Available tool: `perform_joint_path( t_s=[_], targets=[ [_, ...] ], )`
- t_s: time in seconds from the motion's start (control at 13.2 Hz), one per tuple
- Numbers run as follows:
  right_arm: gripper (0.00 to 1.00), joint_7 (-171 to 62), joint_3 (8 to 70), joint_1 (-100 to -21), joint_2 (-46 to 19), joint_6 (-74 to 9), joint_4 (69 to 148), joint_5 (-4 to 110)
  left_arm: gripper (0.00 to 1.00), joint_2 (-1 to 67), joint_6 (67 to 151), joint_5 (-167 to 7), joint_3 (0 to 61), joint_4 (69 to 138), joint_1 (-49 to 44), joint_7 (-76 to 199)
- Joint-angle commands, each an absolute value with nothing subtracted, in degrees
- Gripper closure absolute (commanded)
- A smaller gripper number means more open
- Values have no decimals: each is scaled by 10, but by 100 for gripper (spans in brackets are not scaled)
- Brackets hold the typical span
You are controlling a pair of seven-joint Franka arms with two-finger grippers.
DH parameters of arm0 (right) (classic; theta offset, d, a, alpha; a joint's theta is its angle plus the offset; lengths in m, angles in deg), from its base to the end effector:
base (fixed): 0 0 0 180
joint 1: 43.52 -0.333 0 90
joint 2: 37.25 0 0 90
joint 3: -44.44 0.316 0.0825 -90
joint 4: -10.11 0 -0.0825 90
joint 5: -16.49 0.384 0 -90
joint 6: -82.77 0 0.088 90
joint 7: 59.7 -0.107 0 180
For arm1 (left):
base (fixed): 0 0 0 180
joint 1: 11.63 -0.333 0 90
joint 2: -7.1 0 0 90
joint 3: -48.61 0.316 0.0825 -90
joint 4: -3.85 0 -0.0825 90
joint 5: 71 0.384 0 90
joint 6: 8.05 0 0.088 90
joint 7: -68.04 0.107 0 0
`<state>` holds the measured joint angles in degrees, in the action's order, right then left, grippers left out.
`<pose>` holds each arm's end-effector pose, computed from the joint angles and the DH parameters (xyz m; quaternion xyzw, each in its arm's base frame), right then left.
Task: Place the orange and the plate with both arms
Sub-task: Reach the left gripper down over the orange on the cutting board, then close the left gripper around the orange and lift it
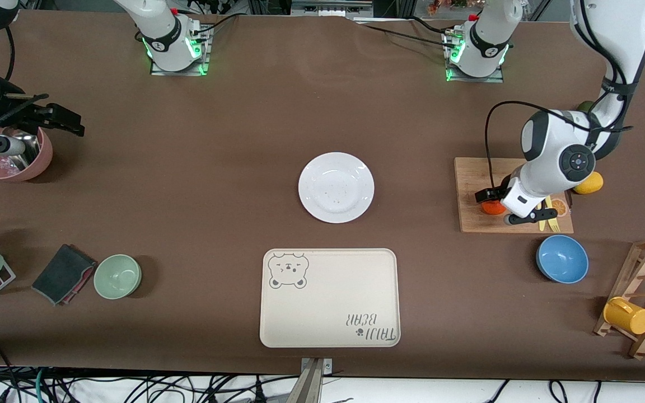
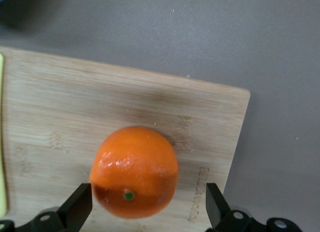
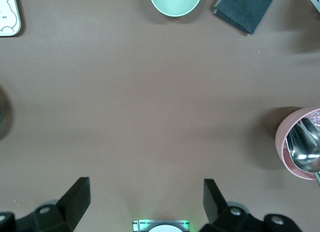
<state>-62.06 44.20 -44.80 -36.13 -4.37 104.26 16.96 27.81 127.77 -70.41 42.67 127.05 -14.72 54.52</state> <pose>0.5505 0.0109 0.5758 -0.9974 0.0116 0.0710 0.0020 0.5534 -0.0279 0.2204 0.9933 0.0909 -0.0710 0.0051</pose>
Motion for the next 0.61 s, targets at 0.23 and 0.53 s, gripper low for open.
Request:
perform_joint_path(
  t_s=[0.23, 0.53],
  targets=[
    [0, -626, 441, -447, -357, -33, 1030, 182, 0, 299, 1294, -709, 436, 1270, -143, 578],
    [0, -625, 441, -447, -357, -33, 1031, 182, 34, 309, 1304, -709, 440, 1270, -143, 583]
  ],
)
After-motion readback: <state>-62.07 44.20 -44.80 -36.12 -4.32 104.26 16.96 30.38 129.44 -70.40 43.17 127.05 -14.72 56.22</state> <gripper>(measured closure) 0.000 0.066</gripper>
